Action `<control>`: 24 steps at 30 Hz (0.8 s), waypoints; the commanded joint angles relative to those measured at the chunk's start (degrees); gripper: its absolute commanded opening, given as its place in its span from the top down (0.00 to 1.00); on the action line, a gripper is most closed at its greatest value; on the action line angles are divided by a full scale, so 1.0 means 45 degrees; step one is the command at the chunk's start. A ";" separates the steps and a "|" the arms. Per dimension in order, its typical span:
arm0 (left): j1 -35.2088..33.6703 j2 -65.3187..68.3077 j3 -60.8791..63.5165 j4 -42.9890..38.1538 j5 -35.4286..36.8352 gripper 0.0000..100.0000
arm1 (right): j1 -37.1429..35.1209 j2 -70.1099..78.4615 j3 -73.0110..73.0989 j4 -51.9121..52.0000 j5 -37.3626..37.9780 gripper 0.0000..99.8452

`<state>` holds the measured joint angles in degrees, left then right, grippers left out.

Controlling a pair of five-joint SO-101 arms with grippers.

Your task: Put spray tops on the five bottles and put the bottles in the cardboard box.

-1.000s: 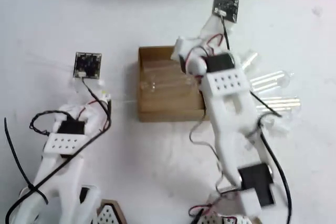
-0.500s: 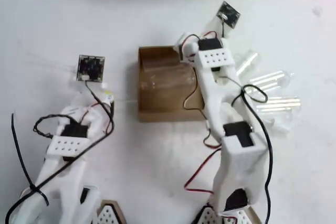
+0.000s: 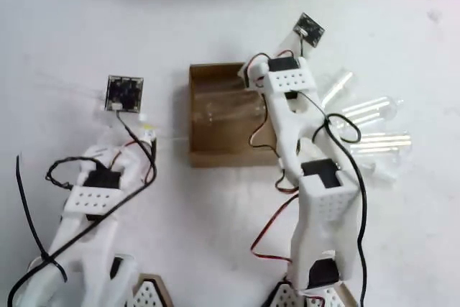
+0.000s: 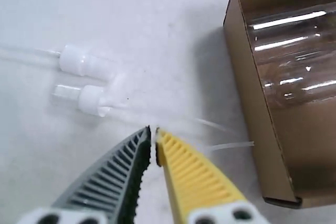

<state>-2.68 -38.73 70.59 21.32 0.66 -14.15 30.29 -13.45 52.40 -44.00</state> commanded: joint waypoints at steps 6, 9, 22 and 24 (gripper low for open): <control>0.0166 -0.0244 -0.0137 -0.0352 0.0078 0.98 | -0.0068 0.0303 -0.0449 -0.0166 -0.0059 0.88; 0.0166 -0.0244 -0.0137 -0.0371 0.0078 0.98 | -0.0322 0.0283 -0.0469 -0.0186 -0.0020 0.94; 0.0166 -0.0225 -0.0137 -0.0371 0.0078 0.98 | -0.0420 0.0205 -0.0781 0.0908 -0.1426 0.83; 0.0166 -0.0225 -0.0137 -0.0371 0.0078 0.98 | -0.0459 0.0205 -0.0781 0.1241 -0.1700 0.83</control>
<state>-2.68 -38.73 70.59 21.32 0.66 -14.07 32.75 -15.38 54.95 -48.75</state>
